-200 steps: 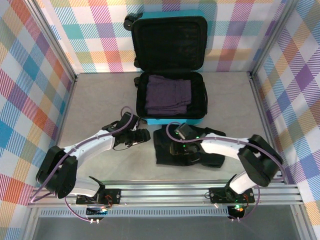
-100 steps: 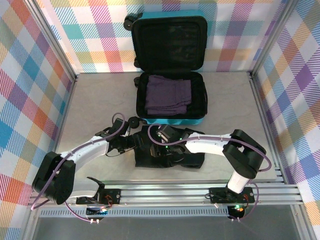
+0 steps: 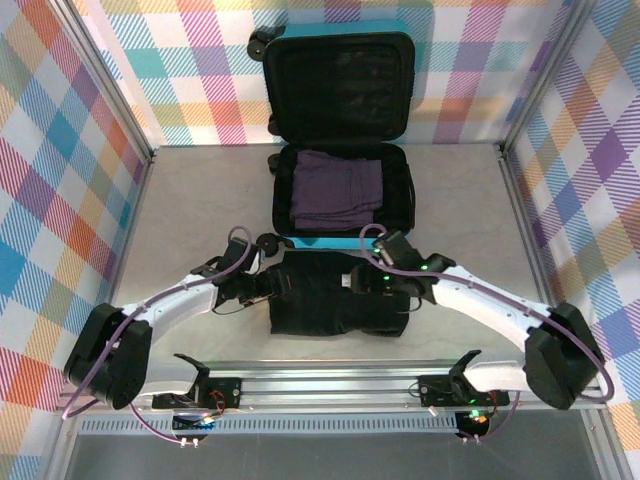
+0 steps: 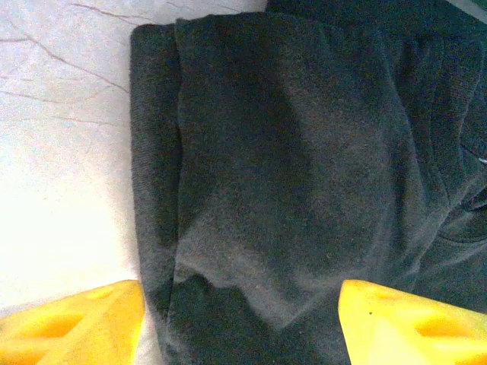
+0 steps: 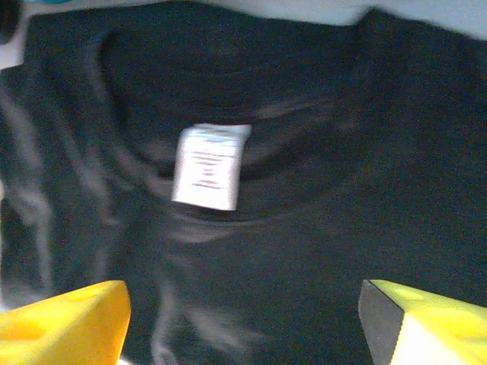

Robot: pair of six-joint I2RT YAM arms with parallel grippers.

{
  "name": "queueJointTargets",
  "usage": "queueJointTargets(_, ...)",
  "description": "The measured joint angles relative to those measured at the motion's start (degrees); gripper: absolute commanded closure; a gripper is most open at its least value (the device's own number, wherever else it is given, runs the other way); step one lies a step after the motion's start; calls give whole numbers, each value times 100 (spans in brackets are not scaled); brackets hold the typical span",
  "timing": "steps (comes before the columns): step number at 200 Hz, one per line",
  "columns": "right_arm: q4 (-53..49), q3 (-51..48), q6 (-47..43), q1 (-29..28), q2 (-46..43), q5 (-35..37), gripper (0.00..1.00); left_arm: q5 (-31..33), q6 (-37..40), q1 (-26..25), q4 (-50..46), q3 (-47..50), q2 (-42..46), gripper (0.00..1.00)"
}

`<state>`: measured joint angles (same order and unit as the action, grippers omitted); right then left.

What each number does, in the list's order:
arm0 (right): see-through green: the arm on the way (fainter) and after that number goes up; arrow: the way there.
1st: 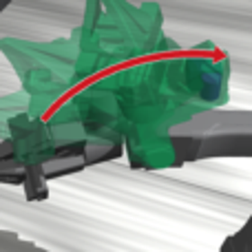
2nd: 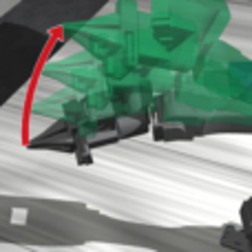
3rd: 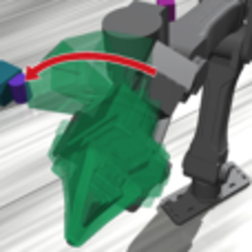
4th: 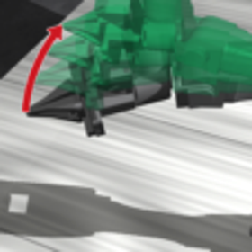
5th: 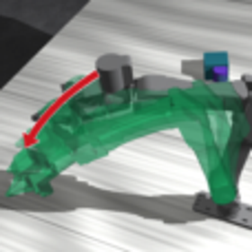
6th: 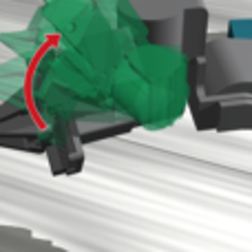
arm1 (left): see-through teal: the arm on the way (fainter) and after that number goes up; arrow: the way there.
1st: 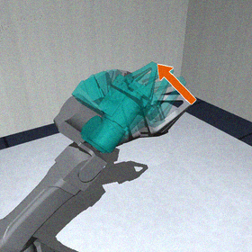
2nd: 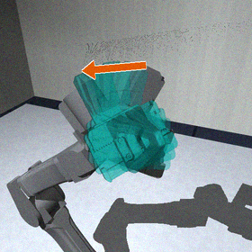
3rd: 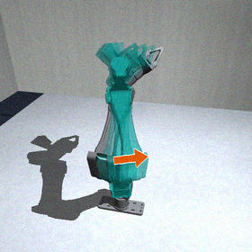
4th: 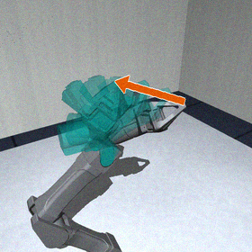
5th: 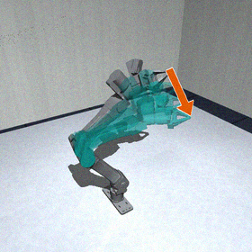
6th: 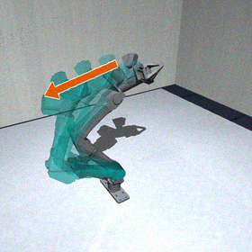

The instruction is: Pack the luggage

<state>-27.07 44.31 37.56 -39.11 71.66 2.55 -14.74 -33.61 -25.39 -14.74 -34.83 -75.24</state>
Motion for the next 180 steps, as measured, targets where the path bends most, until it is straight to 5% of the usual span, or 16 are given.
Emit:
queueJointTargets(66, -358, -684, 61, 730, -223, -168, 8, -328, 24, 0, 404, -146, -660, 32)
queueJointTargets(180, 695, -514, 105, 509, 975, -713, 9, -470, 15, -511, 739, -538, -1204, 33)
